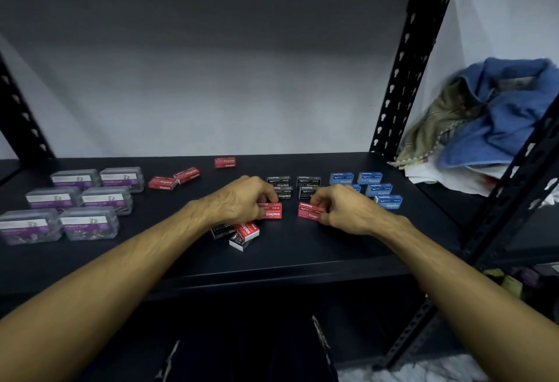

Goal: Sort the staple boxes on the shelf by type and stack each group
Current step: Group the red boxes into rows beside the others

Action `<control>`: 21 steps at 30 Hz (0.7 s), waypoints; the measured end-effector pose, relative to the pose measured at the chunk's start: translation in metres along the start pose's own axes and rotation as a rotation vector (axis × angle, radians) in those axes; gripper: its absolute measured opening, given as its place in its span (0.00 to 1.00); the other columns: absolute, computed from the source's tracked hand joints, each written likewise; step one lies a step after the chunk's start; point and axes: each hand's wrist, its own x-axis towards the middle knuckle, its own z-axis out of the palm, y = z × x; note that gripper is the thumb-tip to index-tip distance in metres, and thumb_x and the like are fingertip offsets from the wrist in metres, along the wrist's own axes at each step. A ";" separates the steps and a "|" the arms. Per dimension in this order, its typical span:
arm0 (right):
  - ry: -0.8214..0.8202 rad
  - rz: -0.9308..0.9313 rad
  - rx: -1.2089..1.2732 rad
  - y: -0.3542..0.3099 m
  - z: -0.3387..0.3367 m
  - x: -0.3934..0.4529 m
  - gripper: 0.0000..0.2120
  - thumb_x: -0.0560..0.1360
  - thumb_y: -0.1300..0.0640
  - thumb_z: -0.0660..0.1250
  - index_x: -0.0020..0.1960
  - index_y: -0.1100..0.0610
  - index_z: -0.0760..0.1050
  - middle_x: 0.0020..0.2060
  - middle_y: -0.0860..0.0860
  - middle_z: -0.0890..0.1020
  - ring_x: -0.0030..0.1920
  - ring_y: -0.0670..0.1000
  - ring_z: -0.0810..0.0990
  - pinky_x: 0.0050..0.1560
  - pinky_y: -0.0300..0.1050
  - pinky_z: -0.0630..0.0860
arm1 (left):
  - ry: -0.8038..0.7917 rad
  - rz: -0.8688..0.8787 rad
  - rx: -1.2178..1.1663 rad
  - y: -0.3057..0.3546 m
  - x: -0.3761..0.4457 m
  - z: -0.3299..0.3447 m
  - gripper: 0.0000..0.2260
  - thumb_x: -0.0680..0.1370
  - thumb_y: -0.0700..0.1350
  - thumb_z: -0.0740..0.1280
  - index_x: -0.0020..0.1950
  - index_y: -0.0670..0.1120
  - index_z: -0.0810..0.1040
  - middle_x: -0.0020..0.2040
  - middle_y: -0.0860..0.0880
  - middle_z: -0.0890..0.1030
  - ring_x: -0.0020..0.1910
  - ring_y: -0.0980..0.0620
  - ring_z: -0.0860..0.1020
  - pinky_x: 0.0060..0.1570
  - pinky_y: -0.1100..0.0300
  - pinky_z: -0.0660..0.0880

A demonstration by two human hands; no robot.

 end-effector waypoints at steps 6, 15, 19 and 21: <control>0.030 0.003 -0.011 -0.001 0.003 0.002 0.08 0.76 0.51 0.71 0.55 0.49 0.79 0.45 0.44 0.81 0.43 0.43 0.79 0.43 0.41 0.75 | -0.024 0.007 -0.031 0.004 -0.002 0.001 0.08 0.76 0.43 0.71 0.55 0.51 0.82 0.44 0.56 0.80 0.41 0.57 0.79 0.41 0.64 0.75; 0.057 -0.043 -0.016 -0.021 0.001 0.012 0.03 0.75 0.53 0.71 0.49 0.48 0.80 0.38 0.43 0.81 0.38 0.42 0.78 0.37 0.39 0.71 | 0.023 -0.032 -0.034 -0.020 -0.016 -0.031 0.07 0.75 0.43 0.72 0.53 0.50 0.82 0.45 0.57 0.80 0.45 0.58 0.78 0.41 0.68 0.71; 0.062 -0.088 0.013 -0.044 -0.002 0.025 0.05 0.75 0.54 0.71 0.50 0.49 0.80 0.38 0.43 0.81 0.38 0.41 0.78 0.38 0.38 0.71 | 0.052 -0.093 0.029 -0.042 -0.027 -0.051 0.07 0.75 0.45 0.73 0.53 0.49 0.81 0.46 0.55 0.80 0.45 0.55 0.78 0.40 0.66 0.70; 0.068 -0.108 0.017 -0.056 -0.003 0.033 0.05 0.74 0.55 0.71 0.50 0.50 0.80 0.39 0.44 0.81 0.39 0.43 0.79 0.39 0.39 0.73 | 0.039 -0.131 0.045 -0.055 -0.031 -0.060 0.07 0.75 0.45 0.73 0.53 0.49 0.81 0.46 0.55 0.80 0.45 0.55 0.78 0.40 0.65 0.70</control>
